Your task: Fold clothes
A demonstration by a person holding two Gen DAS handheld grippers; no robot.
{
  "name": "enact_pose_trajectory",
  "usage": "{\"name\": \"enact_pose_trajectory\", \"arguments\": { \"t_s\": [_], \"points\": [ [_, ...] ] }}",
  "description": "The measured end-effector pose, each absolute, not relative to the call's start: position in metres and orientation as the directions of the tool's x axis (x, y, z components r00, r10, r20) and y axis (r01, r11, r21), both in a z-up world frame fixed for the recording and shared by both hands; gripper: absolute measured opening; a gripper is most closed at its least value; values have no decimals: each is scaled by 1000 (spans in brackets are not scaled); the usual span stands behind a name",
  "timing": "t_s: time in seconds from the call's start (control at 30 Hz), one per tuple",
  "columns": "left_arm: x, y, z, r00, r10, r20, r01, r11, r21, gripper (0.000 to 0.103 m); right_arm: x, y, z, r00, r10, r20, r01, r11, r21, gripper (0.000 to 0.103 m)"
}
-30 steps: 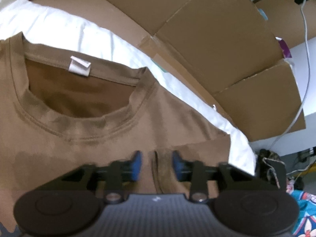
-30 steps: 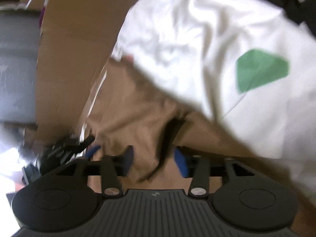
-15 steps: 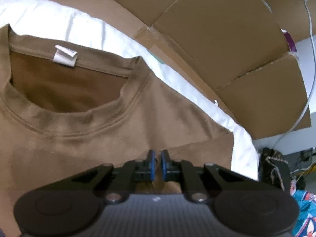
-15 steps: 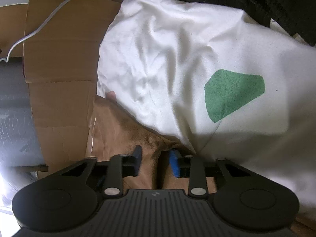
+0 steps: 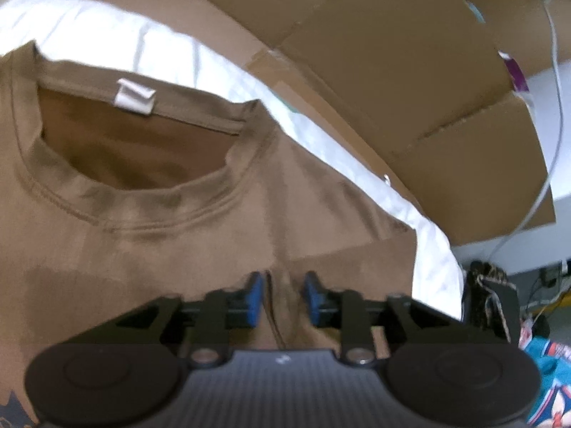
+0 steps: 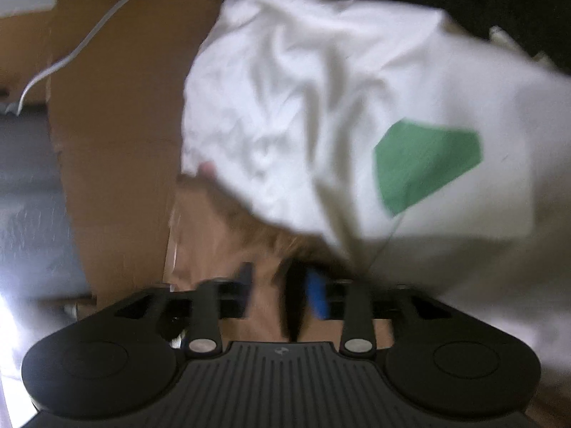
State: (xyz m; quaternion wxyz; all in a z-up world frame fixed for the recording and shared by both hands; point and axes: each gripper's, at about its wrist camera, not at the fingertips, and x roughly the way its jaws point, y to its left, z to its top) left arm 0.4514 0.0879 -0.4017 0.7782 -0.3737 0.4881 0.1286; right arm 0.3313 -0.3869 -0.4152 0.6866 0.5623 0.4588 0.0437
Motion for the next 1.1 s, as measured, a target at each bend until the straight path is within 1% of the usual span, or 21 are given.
{"name": "enact_pose_trajectory", "arguments": {
  "t_s": [0.03,0.23,0.5,0.53,0.57,0.6,0.63,0.8,0.9,0.93,1.0,1.1],
  "points": [
    [452,86,-401,492,-167,-855,-560,691,-457,36,331,-382,-415,566,589,-576,450,365,815,43],
    [449,78,-399,482,-188,-856,-551,694,-463,36,331,-351,-422,507,654,-561,441,363,821,42],
    [443,82,-392,498,-218,-840,-533,687,-494,36,328,-327,-426,471,680,-562,432,378,819,41],
    [442,82,-390,501,-222,-836,-529,686,-499,36,328,-326,-426,470,681,-561,428,380,820,38],
    [442,82,-388,504,-226,-833,-526,685,-504,33,330,-323,-425,463,680,-569,419,399,816,19],
    [442,82,-386,508,-228,-831,-521,686,-507,31,331,-320,-424,453,677,-581,408,422,810,7],
    [442,81,-384,512,-229,-828,-515,690,-509,30,331,-319,-423,448,677,-584,399,433,808,3],
    [445,74,-371,536,-243,-808,-469,711,-524,30,328,-319,-410,447,693,-566,344,451,823,3],
    [450,67,-368,540,-262,-800,-450,713,-538,30,325,-323,-406,444,695,-566,346,450,823,3],
    [452,63,-369,539,-267,-799,-447,713,-540,30,324,-324,-408,438,696,-569,351,450,821,3],
    [456,55,-372,533,-280,-798,-442,713,-545,30,323,-325,-416,413,706,-575,370,447,814,6],
    [461,40,-381,517,-302,-801,-433,715,-549,30,323,-325,-426,378,731,-567,385,433,815,7]
  ]
}}
